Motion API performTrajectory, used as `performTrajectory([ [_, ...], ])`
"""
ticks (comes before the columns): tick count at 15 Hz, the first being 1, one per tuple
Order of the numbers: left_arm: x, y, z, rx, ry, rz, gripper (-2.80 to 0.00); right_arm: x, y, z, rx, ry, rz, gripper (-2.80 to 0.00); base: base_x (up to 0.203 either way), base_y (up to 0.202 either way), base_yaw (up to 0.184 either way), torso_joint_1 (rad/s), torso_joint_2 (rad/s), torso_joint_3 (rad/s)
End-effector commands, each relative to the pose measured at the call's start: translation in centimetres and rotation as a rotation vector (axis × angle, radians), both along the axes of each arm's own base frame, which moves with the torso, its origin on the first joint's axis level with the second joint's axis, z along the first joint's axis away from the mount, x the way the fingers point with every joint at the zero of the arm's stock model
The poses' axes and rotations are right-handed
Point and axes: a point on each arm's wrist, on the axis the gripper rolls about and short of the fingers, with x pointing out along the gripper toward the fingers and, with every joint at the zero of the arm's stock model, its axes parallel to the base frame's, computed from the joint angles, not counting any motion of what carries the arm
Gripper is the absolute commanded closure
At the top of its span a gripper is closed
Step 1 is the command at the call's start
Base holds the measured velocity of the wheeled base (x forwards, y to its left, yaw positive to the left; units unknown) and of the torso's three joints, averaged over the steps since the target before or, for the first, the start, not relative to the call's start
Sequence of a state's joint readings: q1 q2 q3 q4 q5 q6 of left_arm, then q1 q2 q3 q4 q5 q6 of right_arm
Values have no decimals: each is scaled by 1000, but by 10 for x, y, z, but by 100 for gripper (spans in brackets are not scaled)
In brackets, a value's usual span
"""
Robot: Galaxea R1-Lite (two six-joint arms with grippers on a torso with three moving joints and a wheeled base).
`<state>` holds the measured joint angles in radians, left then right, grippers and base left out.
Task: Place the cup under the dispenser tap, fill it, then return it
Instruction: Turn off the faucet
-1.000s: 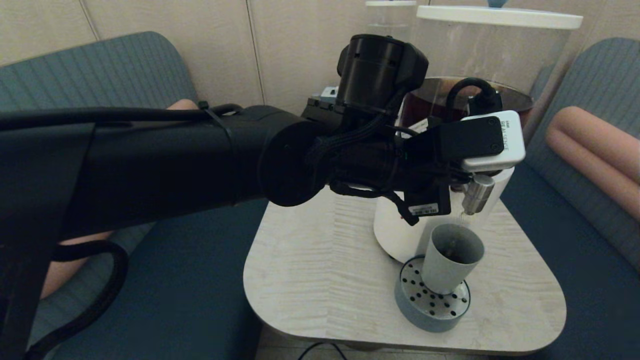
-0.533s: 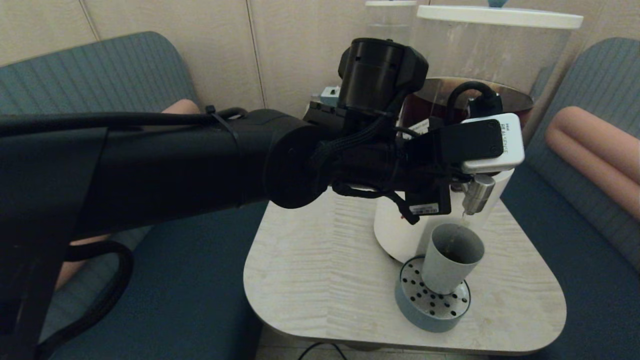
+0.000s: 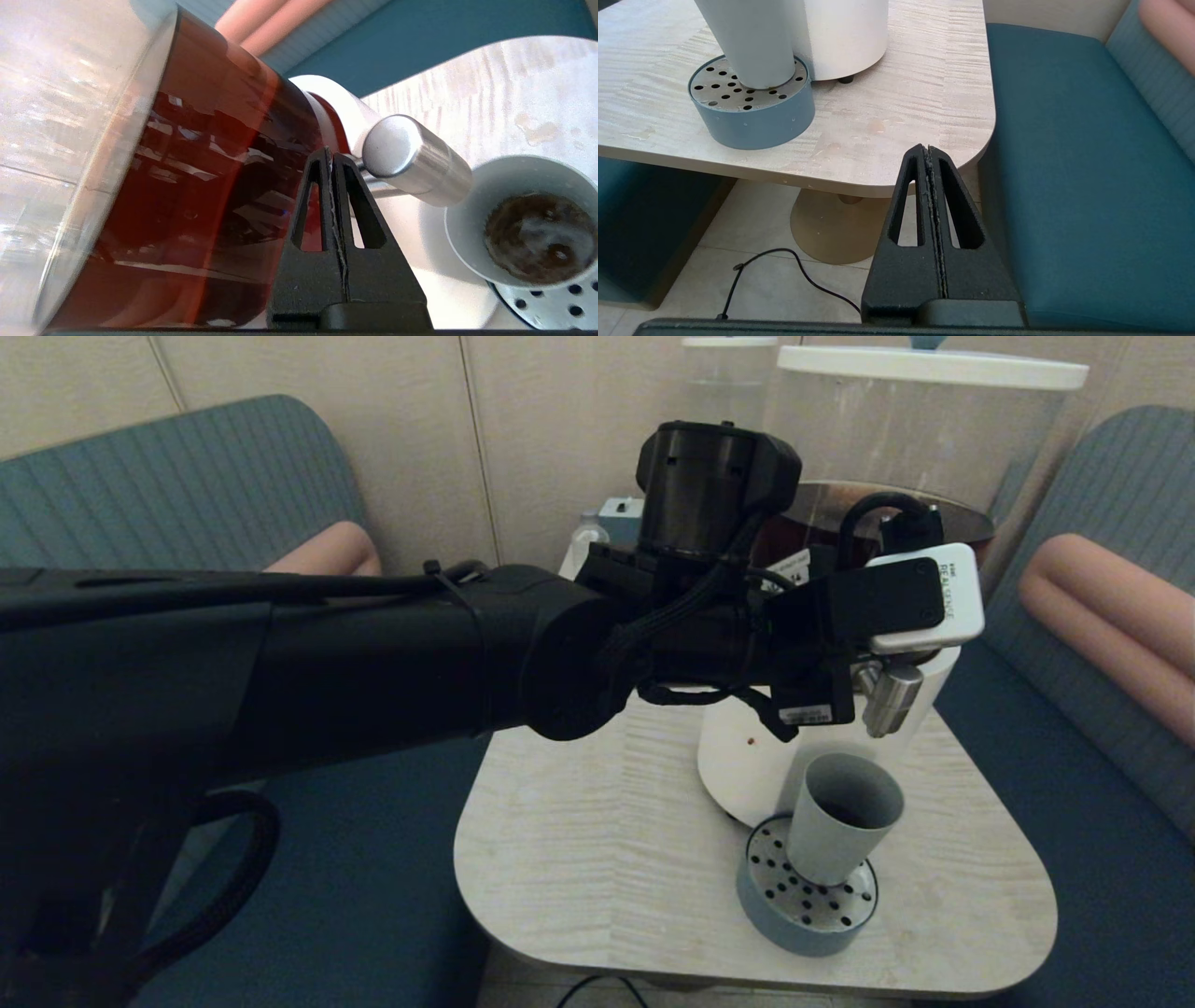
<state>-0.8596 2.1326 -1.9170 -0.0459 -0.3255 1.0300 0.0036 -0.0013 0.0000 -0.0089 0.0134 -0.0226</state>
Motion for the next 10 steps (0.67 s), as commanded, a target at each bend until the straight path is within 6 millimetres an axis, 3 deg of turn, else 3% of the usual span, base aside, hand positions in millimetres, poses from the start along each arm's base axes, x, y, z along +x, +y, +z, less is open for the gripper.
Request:
performTrajectory([
  [1,2,-2,-5,12,5,-6,0,0,0,0,0,1,1,0,0,0,0,0,0,0],
  [6,1,-2,-4,10,4,-9,0,0,0,0,0,1,1,0,0,0,0,0,0,0],
  [10,-3,6,9,-13,-14,-6,0,0,0,0,0,1,1,0,0,0,0,0,0,0],
])
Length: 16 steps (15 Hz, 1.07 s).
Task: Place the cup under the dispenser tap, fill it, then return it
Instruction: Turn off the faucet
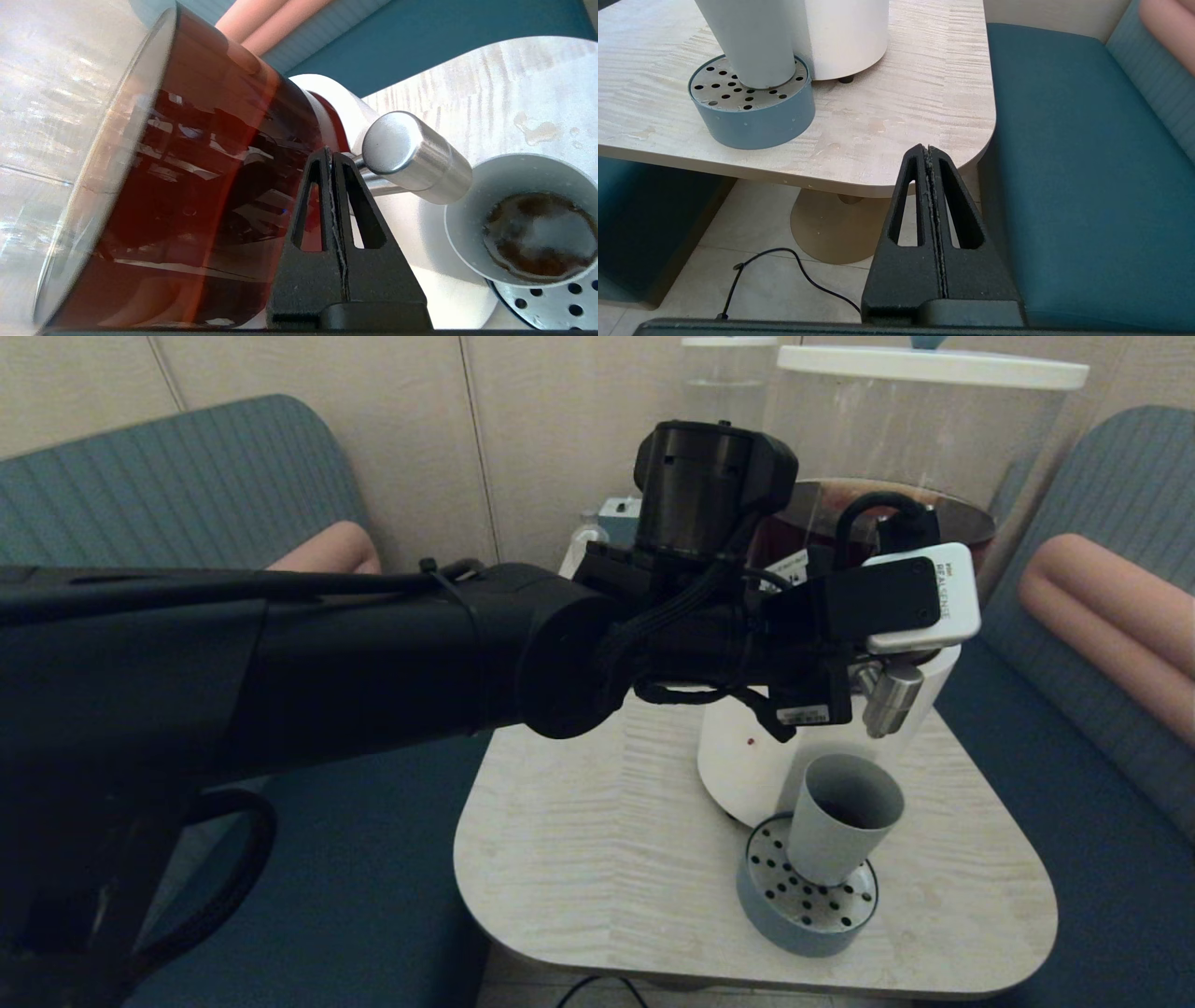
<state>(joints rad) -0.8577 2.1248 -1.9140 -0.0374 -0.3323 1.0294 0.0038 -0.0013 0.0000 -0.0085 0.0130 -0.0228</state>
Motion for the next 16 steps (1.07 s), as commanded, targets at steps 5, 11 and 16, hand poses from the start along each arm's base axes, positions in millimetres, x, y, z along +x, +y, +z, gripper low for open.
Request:
performTrajectory([
  [5,-13,16,20,-26,-25,0,0,0,0,0,0,1,2,0,0,0,0,0,0,0],
  [11,-34,48,40,-34,-25,49,0,0,0,0,0,1,2,0,0,0,0,0,0,0],
  [16,-92,119,74,-251,335,123,0,0,0,0,0,1,0,0,0,0,0,0,0,0],
])
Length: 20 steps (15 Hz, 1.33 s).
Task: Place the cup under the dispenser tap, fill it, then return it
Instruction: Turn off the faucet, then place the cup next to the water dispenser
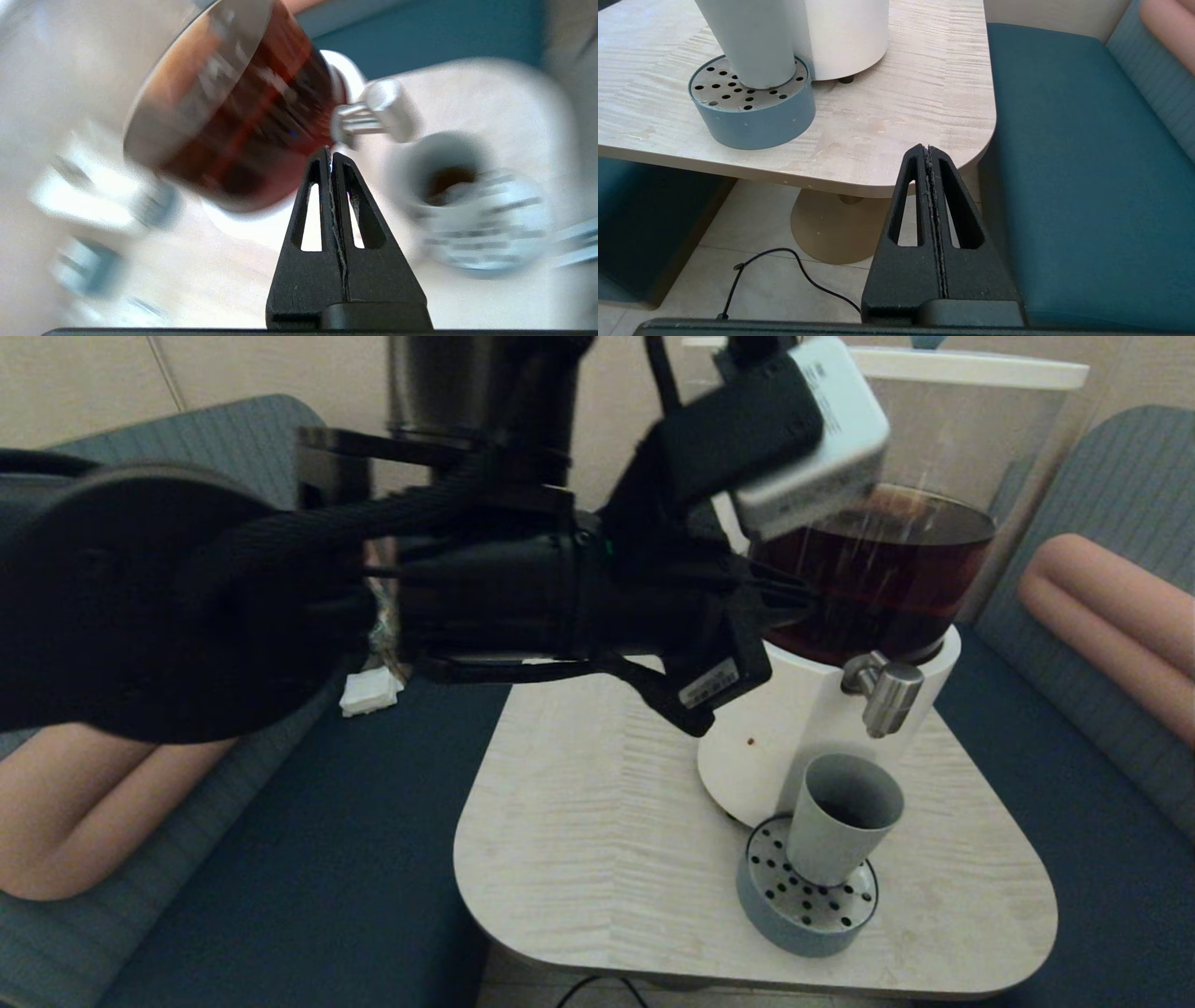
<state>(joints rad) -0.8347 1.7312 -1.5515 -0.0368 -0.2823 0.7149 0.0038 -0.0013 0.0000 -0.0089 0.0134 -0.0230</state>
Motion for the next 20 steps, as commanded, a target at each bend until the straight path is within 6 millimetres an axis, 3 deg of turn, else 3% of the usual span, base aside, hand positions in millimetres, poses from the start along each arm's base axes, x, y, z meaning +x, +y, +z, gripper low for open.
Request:
performTrajectory([
  [1,-43,47,31,-195,190,21,0,0,0,0,0,1,1,0,0,0,0,0,0,0],
  [4,-83,90,28,-346,522,-43,0,0,0,0,0,1,1,0,0,0,0,0,0,0],
  [6,-94,106,14,-419,659,-98,0,0,0,0,0,1,1,0,0,0,0,0,0,0],
  [9,-76,102,-10,-559,595,-140,0,0,0,0,0,1,1,0,0,0,0,0,0,0],
  [12,-43,80,-66,-563,563,-76,0,0,0,0,0,1,1,0,0,0,0,0,0,0],
  [15,-24,67,-119,-463,544,26,0,0,0,0,0,1,0,0,0,0,0,0,0,0],
  [20,-3,51,-144,-462,479,120,0,0,0,0,0,1,1,0,0,0,0,0,0,0],
])
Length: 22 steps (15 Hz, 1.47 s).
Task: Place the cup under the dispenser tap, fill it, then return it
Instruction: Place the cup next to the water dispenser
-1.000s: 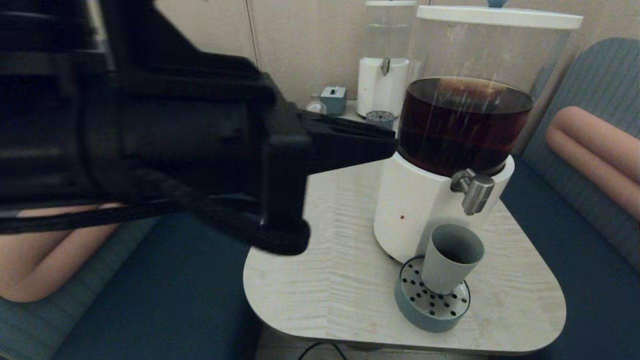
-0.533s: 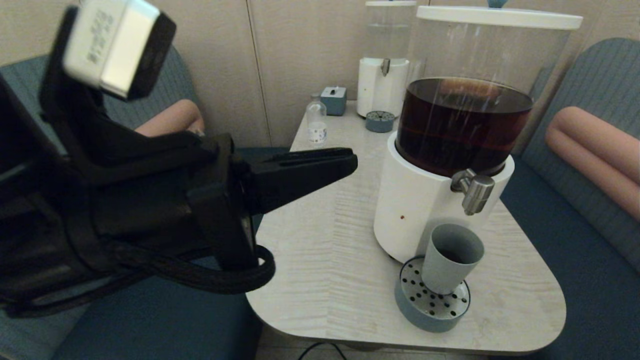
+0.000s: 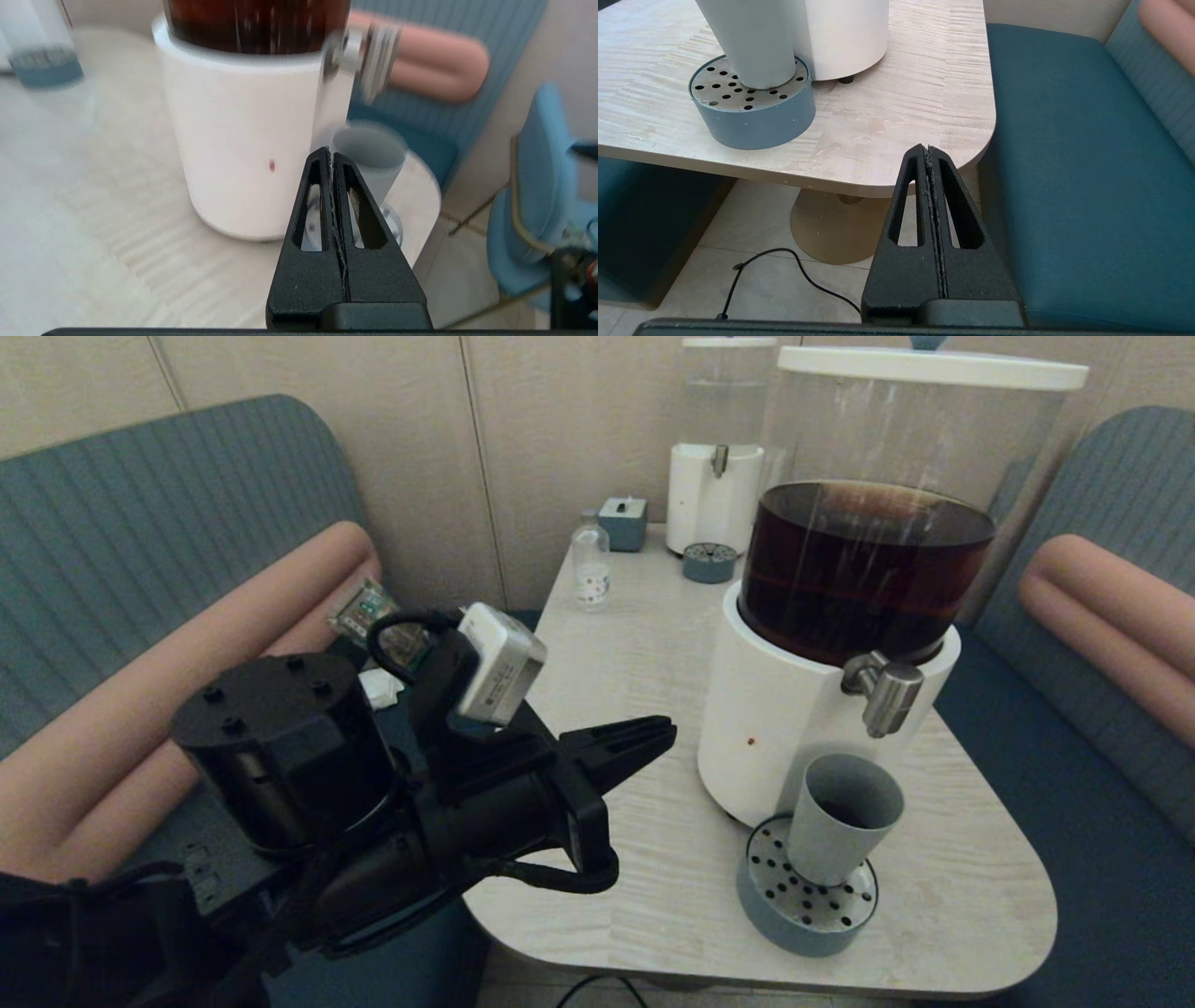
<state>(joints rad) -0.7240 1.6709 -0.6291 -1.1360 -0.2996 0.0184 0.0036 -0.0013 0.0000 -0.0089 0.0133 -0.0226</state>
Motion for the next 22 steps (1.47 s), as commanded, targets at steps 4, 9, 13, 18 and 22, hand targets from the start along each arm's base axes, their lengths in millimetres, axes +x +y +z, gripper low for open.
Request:
performTrajectory([
  [4,10,-10,-26,56,43,-7,0,0,0,0,0,1,0,0,0,0,0,0,0,0],
  [9,14,-14,-45,97,96,-28,-280,0,0,0,0,1,1,0,0,0,0,0,0,0],
  [13,23,-24,-67,144,100,-87,-280,0,0,0,0,1,1,0,0,0,0,0,0,0],
  [18,46,-50,-62,106,45,-103,-280,0,0,0,0,1,1,0,0,0,0,0,0,0],
  [22,60,-75,-71,100,33,-125,-280,0,0,0,0,1,1,0,0,0,0,0,0,0],
])
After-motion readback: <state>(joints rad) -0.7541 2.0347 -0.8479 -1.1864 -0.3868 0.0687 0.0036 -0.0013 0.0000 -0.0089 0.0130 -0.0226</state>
